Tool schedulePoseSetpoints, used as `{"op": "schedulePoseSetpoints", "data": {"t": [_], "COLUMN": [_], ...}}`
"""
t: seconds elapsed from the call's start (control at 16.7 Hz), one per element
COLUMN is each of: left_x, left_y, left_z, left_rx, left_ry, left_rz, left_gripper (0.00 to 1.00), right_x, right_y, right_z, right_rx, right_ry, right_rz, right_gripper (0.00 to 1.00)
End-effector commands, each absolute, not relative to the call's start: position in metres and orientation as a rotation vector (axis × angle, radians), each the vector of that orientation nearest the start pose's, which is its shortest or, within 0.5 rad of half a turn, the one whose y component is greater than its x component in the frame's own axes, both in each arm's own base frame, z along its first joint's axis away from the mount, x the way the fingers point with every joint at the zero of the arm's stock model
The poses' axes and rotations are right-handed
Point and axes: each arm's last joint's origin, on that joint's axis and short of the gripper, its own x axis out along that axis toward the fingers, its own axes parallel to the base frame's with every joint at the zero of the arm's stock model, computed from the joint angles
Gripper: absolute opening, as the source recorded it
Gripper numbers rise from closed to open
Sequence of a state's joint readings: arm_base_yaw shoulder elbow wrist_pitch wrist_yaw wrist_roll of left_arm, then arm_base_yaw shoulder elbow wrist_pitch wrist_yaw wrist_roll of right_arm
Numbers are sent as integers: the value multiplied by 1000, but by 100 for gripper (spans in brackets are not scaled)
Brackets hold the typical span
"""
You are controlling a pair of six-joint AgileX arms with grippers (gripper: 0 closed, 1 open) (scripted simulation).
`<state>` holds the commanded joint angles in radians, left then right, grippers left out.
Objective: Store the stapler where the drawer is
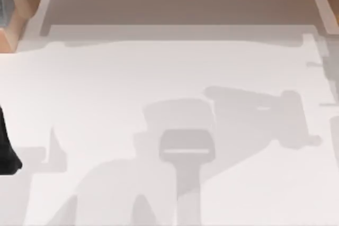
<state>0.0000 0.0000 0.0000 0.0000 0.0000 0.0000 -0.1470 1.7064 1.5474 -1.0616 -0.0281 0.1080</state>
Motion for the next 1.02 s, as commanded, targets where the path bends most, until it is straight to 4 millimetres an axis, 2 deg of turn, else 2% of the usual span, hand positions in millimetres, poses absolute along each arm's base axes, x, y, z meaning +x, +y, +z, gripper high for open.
{"op": "schedulePoseSetpoints", "data": {"t": [0.12,0.24,0.36,0.48,0.6,0.78,0.9,1.02], "left_x": [106,106,106,106,106,106,106,106], "left_y": [-1,-1,-1,-1,-1,-1,-1,-1], "left_z": [160,160,160,160,160,160,160,160], "left_rx": [0,0,0,0,0,0,0,0], "left_ry": [0,0,0,0,0,0,0,0], "left_rz": [0,0,0,0,0,0,0,0], "left_gripper": [100,100,100,100,100,100,100,100], "right_x": [375,404,427,444,455,462,461,460], "right_y": [-72,-100,-128,-153,-171,-185,-190,-191], "right_z": [299,296,281,255,224,183,166,163], "right_rx": [153,113,79,56,46,46,55,59], "right_ry": [1187,1185,1209,1261,1330,1432,1485,1499], "right_rz": [-154,-144,-127,-98,-56,13,39,44], "right_gripper": [0,0,0,0,0,0,0,0]}}
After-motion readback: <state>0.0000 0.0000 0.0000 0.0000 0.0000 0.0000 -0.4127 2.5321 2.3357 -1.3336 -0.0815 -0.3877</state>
